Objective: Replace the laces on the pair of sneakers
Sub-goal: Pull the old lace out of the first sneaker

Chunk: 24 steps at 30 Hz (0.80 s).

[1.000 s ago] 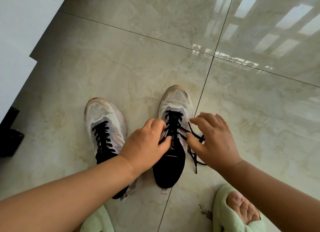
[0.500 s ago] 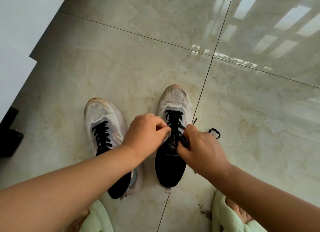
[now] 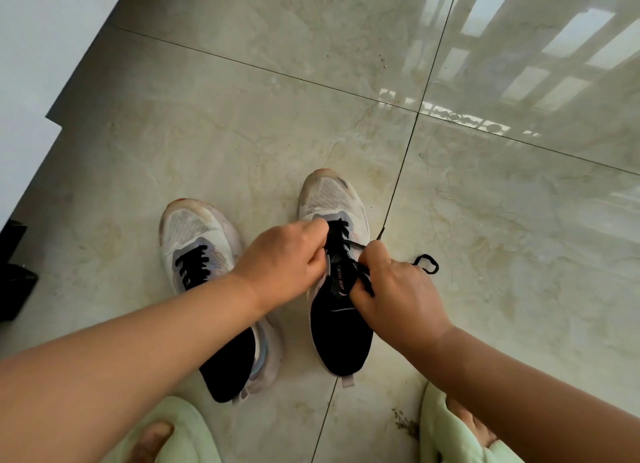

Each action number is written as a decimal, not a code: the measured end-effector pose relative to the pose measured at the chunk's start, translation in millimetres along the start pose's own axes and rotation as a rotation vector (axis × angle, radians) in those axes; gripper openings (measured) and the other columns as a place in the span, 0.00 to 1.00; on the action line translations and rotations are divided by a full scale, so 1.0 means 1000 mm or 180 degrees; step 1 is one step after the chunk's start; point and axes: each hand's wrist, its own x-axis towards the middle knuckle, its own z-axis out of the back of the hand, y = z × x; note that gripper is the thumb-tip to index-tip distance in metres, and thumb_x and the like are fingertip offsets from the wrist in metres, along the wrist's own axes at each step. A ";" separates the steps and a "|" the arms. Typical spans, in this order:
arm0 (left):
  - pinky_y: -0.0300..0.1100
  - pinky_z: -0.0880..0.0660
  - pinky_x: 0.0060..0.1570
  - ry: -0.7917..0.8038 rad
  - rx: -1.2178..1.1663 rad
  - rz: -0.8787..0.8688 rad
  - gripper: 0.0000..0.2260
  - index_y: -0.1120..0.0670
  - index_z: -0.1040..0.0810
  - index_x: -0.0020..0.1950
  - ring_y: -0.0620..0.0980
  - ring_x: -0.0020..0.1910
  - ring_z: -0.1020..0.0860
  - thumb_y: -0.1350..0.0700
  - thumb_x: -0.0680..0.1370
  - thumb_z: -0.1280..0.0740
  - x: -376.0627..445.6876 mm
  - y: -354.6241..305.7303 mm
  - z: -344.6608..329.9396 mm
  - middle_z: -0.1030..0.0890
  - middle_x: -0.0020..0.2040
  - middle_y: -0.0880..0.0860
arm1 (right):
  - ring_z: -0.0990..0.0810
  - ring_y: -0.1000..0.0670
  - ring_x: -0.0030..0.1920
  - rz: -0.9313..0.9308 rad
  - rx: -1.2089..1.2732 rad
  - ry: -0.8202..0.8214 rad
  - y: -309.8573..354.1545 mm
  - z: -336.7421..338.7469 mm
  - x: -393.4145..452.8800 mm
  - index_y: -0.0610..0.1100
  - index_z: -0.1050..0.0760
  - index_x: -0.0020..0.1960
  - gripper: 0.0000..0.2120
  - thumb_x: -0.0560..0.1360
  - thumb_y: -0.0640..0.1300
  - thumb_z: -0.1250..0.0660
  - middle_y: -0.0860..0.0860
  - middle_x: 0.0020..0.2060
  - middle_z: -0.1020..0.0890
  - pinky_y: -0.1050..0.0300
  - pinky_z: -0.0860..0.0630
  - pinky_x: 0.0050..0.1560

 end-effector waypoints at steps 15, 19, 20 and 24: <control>0.43 0.30 0.32 -0.0102 -0.0074 0.0924 0.05 0.55 0.27 0.37 0.51 0.32 0.26 0.59 0.70 0.32 -0.009 0.009 -0.004 0.24 0.34 0.50 | 0.31 0.45 0.28 -0.0038 -0.0023 0.0017 0.001 -0.001 -0.001 0.42 0.34 0.51 0.06 0.76 0.43 0.42 0.51 0.29 0.30 0.54 0.40 0.27; 0.41 0.37 0.27 -0.0272 0.0906 0.0074 0.07 0.59 0.25 0.38 0.56 0.28 0.25 0.61 0.66 0.28 -0.011 0.019 0.001 0.24 0.34 0.54 | 0.26 0.44 0.29 -0.0046 0.0037 0.0031 0.001 -0.002 -0.001 0.42 0.33 0.53 0.07 0.76 0.42 0.42 0.51 0.28 0.30 0.54 0.34 0.29; 0.41 0.37 0.28 -0.0246 0.0971 0.0044 0.07 0.59 0.24 0.39 0.56 0.29 0.24 0.61 0.66 0.27 -0.010 0.020 0.001 0.24 0.35 0.54 | 0.26 0.44 0.29 -0.0053 0.0051 0.0017 0.001 -0.003 -0.001 0.41 0.33 0.53 0.07 0.76 0.42 0.41 0.51 0.28 0.31 0.54 0.34 0.29; 0.41 0.35 0.34 -0.0211 0.0660 0.0636 0.07 0.53 0.27 0.45 0.51 0.38 0.24 0.52 0.73 0.33 -0.009 0.022 0.004 0.26 0.41 0.47 | 0.28 0.45 0.28 -0.0063 0.0079 0.0036 0.001 -0.002 -0.002 0.41 0.34 0.54 0.08 0.76 0.42 0.41 0.53 0.26 0.33 0.53 0.34 0.29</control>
